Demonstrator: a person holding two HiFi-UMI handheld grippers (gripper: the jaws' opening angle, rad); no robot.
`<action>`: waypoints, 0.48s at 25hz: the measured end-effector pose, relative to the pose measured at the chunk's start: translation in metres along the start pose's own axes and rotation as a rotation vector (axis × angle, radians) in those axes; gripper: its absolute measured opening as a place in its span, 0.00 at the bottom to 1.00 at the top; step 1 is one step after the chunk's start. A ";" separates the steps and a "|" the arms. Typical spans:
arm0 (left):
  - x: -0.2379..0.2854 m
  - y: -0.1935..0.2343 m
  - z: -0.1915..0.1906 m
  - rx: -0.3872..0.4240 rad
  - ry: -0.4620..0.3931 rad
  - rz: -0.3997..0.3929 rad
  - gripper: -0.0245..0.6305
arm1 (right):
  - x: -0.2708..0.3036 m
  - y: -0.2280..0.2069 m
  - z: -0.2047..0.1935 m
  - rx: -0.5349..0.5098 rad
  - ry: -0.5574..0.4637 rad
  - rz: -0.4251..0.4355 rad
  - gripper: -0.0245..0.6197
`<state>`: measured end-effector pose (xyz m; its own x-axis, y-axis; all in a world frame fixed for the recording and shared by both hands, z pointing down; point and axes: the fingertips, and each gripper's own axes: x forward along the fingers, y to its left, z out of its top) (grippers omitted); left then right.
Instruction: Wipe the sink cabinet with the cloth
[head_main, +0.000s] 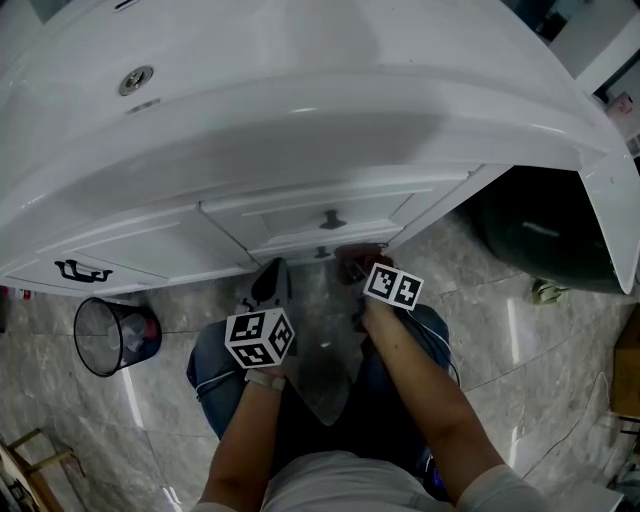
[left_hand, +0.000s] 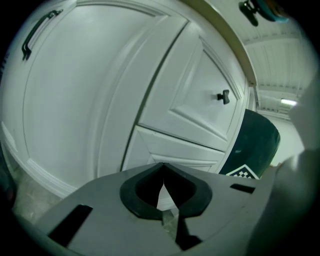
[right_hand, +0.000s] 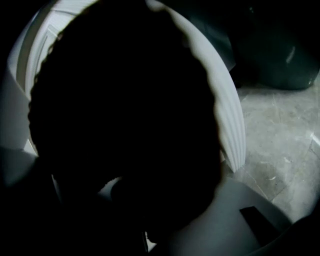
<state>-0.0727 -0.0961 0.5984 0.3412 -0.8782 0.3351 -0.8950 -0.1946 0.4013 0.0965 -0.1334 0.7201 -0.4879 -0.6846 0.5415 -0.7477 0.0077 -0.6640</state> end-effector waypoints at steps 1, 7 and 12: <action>-0.003 0.005 0.003 -0.011 -0.012 0.014 0.05 | 0.003 -0.003 -0.004 -0.001 0.006 -0.016 0.16; -0.016 0.020 0.018 -0.065 -0.073 0.038 0.05 | 0.009 0.007 -0.013 -0.088 -0.004 -0.035 0.15; -0.032 0.032 0.039 -0.076 -0.168 0.079 0.05 | 0.037 0.067 -0.069 -0.296 0.164 0.127 0.15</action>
<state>-0.1236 -0.0907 0.5674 0.2128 -0.9512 0.2235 -0.8906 -0.0947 0.4448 -0.0028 -0.1077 0.7315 -0.6333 -0.5389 0.5554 -0.7626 0.3126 -0.5663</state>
